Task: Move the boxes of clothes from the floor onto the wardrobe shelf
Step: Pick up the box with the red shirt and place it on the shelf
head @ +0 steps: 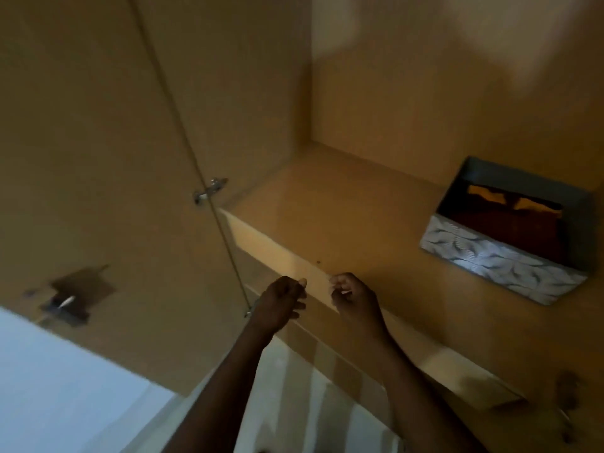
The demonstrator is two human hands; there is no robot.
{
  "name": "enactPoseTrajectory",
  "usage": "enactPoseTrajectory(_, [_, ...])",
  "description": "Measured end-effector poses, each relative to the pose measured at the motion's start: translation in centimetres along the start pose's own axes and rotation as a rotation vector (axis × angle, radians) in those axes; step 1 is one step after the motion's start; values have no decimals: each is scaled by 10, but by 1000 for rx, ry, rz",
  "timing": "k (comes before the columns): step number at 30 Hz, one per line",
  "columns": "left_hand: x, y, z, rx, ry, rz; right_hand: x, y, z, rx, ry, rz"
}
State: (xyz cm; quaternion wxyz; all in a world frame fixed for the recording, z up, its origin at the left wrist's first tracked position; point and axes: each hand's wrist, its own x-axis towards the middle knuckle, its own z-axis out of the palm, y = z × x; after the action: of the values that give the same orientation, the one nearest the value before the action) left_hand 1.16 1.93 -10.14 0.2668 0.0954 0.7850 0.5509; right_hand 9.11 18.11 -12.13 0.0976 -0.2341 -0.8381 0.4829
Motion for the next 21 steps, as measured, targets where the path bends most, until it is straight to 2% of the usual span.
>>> enactPoseTrajectory(9, [-146, -105, -98, -204, 302, -136, -100, -53, 114, -95, -372, -144])
enactPoseTrajectory(13, [-223, -146, -126, -253, 378, -187, -155, -66, 164, -104, -515, -181])
enactPoseTrajectory(21, [-404, -266, -167, -396, 644, -363, -317, -86, 264, -159, -813, -270])
